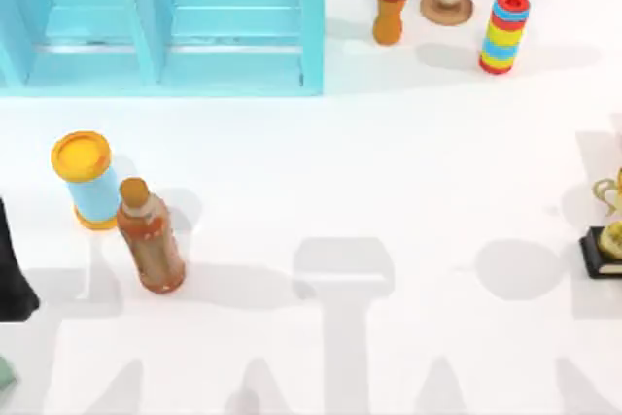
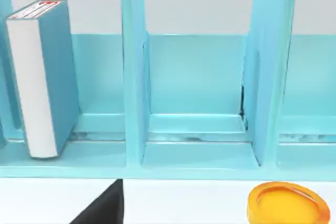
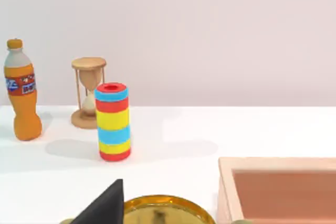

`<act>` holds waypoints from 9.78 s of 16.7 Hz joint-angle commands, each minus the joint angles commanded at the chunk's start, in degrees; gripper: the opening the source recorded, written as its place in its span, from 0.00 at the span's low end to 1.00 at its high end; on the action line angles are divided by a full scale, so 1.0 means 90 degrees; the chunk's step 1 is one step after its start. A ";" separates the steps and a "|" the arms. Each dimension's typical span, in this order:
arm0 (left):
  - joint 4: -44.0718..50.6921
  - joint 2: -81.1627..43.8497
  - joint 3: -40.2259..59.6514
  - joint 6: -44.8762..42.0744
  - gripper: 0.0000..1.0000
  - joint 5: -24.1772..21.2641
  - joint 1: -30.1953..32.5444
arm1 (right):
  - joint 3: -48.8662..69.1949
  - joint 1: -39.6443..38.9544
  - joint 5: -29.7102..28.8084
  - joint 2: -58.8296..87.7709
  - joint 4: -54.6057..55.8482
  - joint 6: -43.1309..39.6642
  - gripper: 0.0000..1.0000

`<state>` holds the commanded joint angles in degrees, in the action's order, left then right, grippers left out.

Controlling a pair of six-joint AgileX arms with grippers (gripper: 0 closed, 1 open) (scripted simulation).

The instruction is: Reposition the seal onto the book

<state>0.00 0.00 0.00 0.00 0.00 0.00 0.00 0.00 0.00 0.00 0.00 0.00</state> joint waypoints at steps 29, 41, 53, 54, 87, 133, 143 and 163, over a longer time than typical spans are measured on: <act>-0.7768 -1.3115 0.5357 -0.0096 1.00 -0.3437 -0.3026 | 0.0000 0.0000 0.0000 0.0000 0.0000 0.0000 1.00; -0.8689 -1.4733 0.5999 -0.0108 1.00 -0.3842 -0.3354 | 0.0000 0.0000 0.0000 0.0000 0.0000 0.0000 1.00; -0.7116 -1.5857 0.8744 -0.0090 1.00 -0.3110 -0.2629 | 0.0000 0.0000 0.0000 0.0000 0.0000 0.0000 1.00; -0.7086 -1.5872 0.8786 -0.0091 1.00 -0.3096 -0.2615 | 0.0000 0.0000 0.0000 0.0000 0.0000 0.0000 1.00; -0.6187 -1.3969 0.7768 -0.0051 0.00 -0.3659 -0.3110 | 0.0000 0.0000 0.0000 0.0000 0.0000 0.0000 1.00; -0.1004 -1.2529 0.8201 1.3964 0.00 0.3735 0.6181 | 0.0000 0.0000 0.0000 0.0000 0.0000 0.0000 1.00; 0.1549 -1.3329 0.8516 1.5990 0.00 0.7621 0.7543 | 0.0000 0.0000 0.0000 0.0000 0.0000 0.0000 1.00; 0.2079 -1.3511 0.8573 1.6505 0.00 0.8132 0.7781 | 0.0000 0.0000 0.0000 0.0000 0.0000 0.0000 1.00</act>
<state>18.71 -121.60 77.16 148.54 73.19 70.03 0.00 0.00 0.00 0.00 0.00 0.00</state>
